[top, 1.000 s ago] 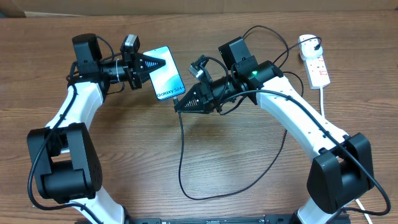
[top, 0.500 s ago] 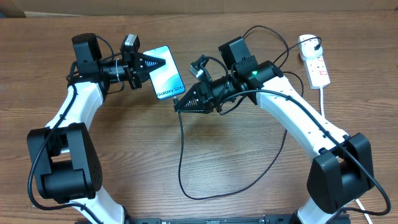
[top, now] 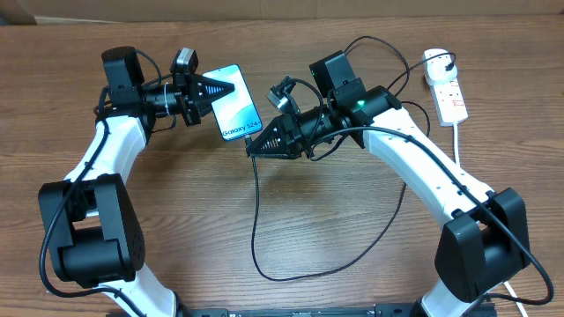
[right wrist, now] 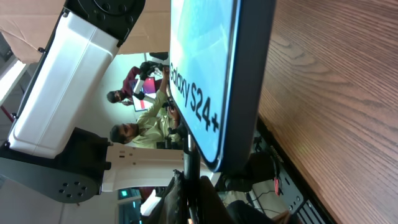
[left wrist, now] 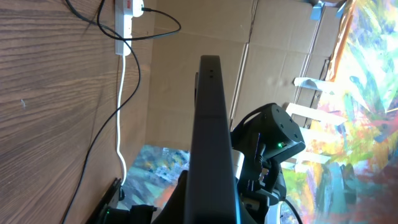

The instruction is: Plug charger to phone and switch on socket

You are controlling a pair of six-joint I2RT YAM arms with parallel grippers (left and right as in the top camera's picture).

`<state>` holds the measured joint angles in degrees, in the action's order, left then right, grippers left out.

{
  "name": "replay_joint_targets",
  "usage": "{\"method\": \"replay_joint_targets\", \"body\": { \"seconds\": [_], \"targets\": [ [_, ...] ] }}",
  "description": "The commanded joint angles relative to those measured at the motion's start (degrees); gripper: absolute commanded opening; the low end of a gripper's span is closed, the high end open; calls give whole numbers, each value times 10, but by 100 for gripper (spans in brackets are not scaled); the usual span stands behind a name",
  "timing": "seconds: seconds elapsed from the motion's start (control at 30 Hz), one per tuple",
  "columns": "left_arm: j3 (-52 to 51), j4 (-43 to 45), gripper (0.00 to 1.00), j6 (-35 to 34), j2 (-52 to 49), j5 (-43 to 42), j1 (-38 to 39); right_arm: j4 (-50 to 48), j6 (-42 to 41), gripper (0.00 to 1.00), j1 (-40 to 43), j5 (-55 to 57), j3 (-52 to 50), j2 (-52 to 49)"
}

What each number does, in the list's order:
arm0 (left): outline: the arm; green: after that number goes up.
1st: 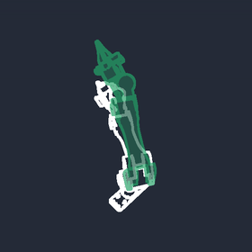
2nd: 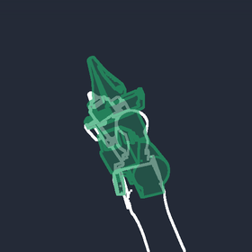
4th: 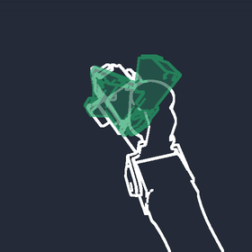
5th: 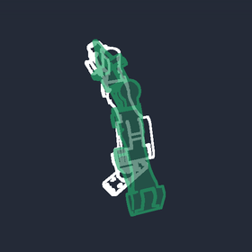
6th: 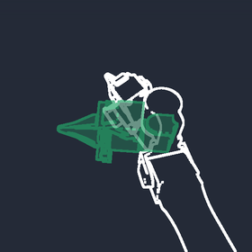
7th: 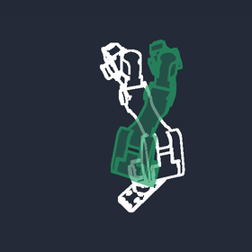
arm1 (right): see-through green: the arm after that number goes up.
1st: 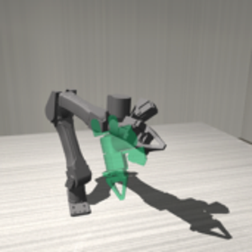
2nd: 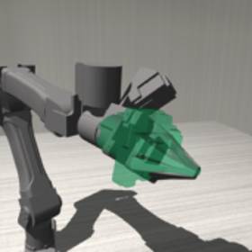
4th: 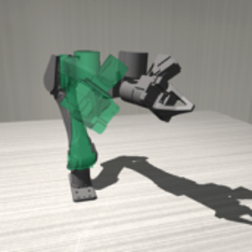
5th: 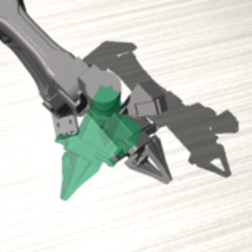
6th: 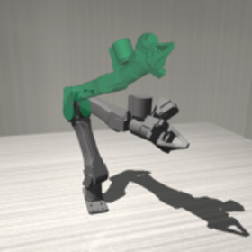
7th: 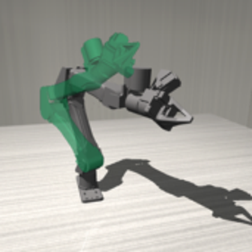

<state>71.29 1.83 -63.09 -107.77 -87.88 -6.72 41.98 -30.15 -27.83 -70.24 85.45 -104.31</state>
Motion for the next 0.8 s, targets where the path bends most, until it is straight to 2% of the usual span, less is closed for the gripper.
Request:
{"method": "replay_joint_targets", "body": {
  "seconds": [0.0,0.77],
  "targets": [
    [16,4,4,-8,2,-16,3,-3,-15,4,1,-4,4,8],
    [16,4,4,-18,2,-21,3,-13,-20,4,2,0,4,7]
  ]
}}
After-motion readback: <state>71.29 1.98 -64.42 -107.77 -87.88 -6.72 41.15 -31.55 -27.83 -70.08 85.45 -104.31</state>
